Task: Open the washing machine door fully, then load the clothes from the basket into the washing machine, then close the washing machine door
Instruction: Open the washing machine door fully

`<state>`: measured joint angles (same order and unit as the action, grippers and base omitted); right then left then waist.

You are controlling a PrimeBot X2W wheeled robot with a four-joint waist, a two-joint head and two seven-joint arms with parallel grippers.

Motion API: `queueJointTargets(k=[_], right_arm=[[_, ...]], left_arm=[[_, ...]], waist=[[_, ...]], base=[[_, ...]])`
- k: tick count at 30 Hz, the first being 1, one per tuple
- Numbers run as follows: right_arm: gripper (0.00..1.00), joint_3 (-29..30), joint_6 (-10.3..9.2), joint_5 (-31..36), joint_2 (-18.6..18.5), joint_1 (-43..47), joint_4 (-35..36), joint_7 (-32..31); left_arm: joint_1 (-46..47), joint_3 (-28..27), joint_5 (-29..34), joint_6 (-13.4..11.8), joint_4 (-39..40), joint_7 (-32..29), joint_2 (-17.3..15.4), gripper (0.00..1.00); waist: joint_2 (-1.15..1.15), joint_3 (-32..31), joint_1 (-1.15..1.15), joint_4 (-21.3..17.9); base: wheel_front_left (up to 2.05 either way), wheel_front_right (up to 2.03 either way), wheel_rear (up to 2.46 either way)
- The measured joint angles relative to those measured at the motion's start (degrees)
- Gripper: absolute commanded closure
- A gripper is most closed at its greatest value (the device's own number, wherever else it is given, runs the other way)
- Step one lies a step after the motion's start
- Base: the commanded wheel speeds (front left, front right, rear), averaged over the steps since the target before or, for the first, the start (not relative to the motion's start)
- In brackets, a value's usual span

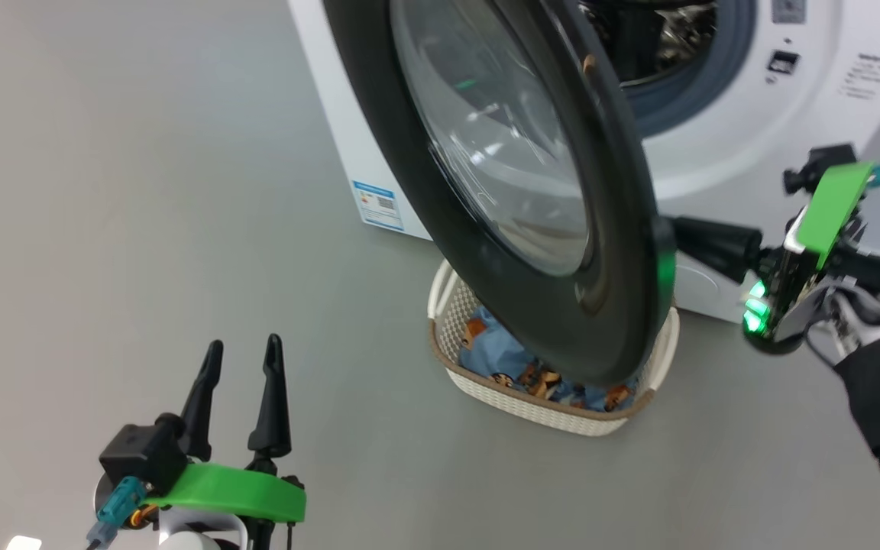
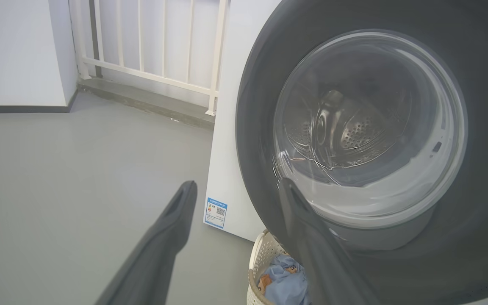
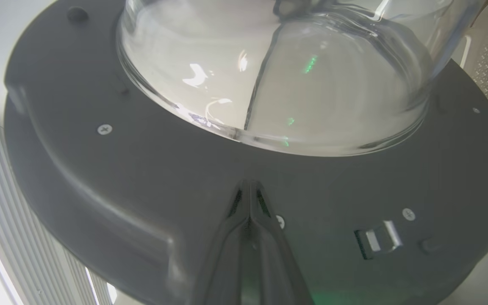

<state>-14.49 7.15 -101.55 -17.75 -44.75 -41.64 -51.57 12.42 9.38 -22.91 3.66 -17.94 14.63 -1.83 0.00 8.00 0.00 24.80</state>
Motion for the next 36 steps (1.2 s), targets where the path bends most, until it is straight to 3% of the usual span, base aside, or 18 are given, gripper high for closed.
queueJointTargets(k=[6,14,21,36], right_arm=[[1.00,-0.04,0.00,-1.44,1.51,3.96,0.85,-2.16],[1.00,-1.90,0.00,-1.22,4.47,5.33,2.59,-3.94],[1.00,-2.27,0.00,-0.78,6.72,5.32,2.83,-4.09],[1.00,-1.12,0.00,1.07,6.70,5.49,2.96,-3.82]], left_arm=[[-1.31,-0.79,1.10,0.38,-0.75,0.00,-0.03,0.00],[-3.02,-3.53,1.93,0.41,-0.29,0.00,-0.23,0.00],[-3.70,-4.28,2.01,0.41,0.42,-0.01,-0.24,0.00],[-4.61,-4.10,3.01,0.92,-0.07,0.00,-0.24,0.00]], waist=[[0.00,-2.43,0.00,3.58],[0.00,-4.87,0.00,5.55],[0.00,-4.95,0.00,5.89],[0.00,-5.55,0.00,5.57]], base=[[0.00,0.00,0.00],[0.00,0.00,0.00],[0.00,0.00,0.00],[0.00,0.00,0.00]])
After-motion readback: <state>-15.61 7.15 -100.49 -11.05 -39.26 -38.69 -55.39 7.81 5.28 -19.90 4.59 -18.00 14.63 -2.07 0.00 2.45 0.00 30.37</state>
